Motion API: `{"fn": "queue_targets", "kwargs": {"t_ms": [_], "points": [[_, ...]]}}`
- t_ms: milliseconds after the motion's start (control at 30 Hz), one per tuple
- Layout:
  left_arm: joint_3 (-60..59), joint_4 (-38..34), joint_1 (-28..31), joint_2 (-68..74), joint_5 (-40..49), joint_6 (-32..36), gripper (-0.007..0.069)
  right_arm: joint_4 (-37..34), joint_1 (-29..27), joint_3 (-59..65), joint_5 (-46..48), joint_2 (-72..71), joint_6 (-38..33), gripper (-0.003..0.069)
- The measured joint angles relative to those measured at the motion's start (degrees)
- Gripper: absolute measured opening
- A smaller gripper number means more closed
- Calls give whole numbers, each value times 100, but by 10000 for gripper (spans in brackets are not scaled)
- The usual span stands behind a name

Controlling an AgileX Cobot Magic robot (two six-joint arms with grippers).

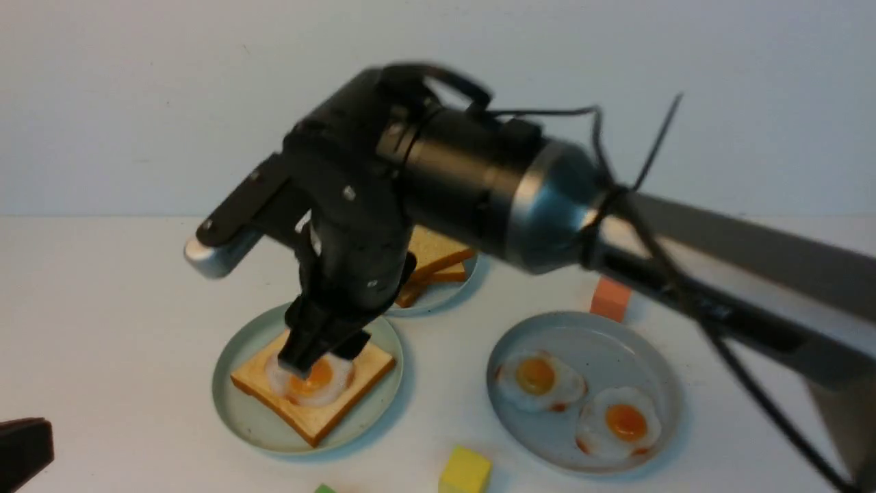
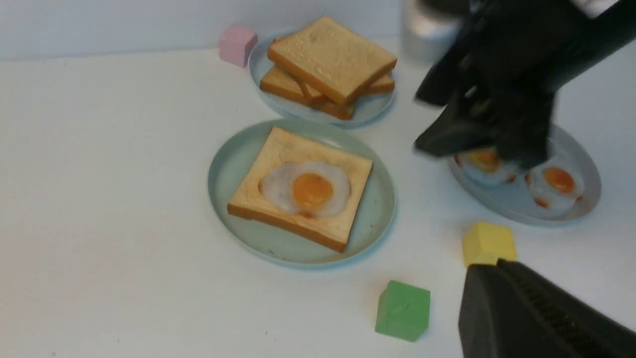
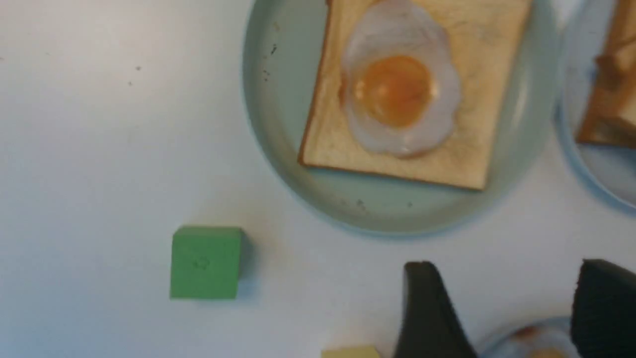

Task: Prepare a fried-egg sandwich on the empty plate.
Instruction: Use the left arm to grab a slice of bread

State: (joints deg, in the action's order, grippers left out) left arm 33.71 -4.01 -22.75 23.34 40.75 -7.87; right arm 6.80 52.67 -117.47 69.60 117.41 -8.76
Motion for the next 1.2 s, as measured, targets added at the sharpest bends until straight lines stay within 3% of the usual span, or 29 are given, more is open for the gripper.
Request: {"fn": "queue_targets", "kwargs": {"t_ms": [33,100,133,167,267,567,667,833,1033,1200], "points": [[9,0,0,81,12,0,-13,0,-6,0,28,-92,12,365],[199,-70,0,760,137,5,-13,0,-76,171,89,-756,121,227],[223,-79,0,820,164,17,-13,0,-86,198,92,-756,121,216],[488,-120,0,1420,258,129,-13,0,-147,538,103,-1211,232,121],[1009,-303,0,2439,431,573,-13,27,-190,1336,158,-2000,533,8],[2932,-1292,0,5448,462,2265,-13,47,-190,3787,101,-4373,1330,-9],[4051,-1542,0,6802,758,2786,-13,47,-190,4518,-133,-5194,1746,-8],[5371,-1582,-11,8144,876,3008,-13,47,-190,4956,-251,-5949,2101,-3],[6217,-1560,-16,8808,699,3421,-13,47,-190,5044,-245,-6270,2179,0],[6512,-1516,-66,9330,200,4103,84,281,-190,5044,-357,-6424,2191,4]]}}
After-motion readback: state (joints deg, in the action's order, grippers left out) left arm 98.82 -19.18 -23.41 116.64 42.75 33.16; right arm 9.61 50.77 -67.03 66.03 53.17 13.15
